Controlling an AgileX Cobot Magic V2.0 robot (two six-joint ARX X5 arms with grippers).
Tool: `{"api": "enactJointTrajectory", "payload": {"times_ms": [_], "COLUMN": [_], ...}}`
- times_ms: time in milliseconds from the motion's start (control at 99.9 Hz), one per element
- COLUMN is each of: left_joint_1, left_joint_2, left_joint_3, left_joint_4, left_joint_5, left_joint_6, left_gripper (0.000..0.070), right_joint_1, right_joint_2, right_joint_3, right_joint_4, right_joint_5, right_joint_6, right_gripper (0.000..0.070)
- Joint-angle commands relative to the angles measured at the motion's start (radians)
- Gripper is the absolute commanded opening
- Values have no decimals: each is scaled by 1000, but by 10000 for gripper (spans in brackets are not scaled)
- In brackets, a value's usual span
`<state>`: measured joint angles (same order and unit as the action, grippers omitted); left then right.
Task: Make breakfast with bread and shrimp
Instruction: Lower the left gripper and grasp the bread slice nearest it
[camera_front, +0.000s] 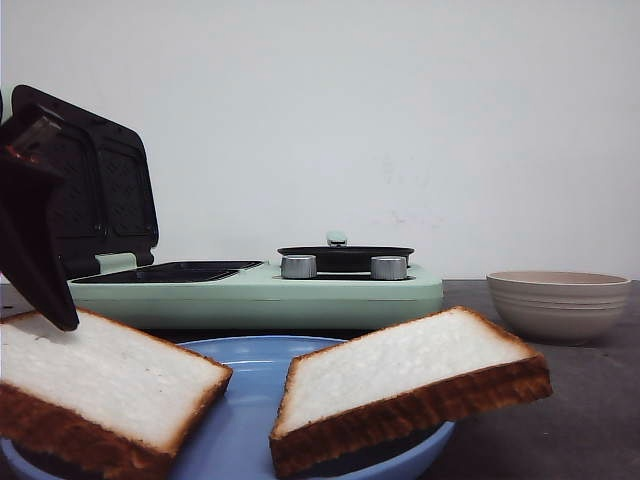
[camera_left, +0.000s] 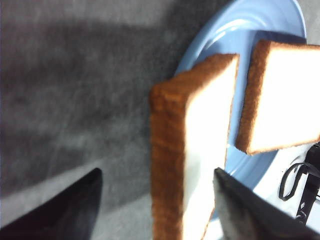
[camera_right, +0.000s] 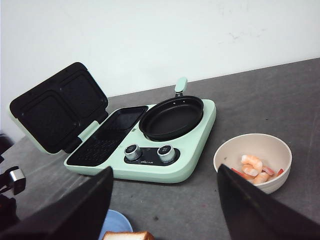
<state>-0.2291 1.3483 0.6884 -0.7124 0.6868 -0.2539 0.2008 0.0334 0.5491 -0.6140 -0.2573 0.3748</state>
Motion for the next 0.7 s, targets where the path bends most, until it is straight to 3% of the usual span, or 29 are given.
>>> {"api": "enactJointTrajectory", "payload": {"times_ms": [0, 160, 350, 691], "left_joint_1": [-10, -26, -36, -36], "left_joint_2": [24, 55, 67, 47], "left_joint_3": [8, 7, 8, 21], "left_joint_4": [9, 25, 35, 27], "left_joint_5": [5, 6, 5, 27], "left_joint_6": [6, 6, 9, 38], "left_gripper": [294, 285, 0, 0], "right_joint_1": [1, 1, 1, 1], "right_joint_2": [3, 3, 3, 3], "right_joint_3": [9, 9, 9, 9], "right_joint_4": [6, 6, 2, -44], "right_joint_5": [3, 3, 3, 3], "right_joint_6": [0, 0, 0, -1], "right_gripper": [411, 411, 411, 411]}}
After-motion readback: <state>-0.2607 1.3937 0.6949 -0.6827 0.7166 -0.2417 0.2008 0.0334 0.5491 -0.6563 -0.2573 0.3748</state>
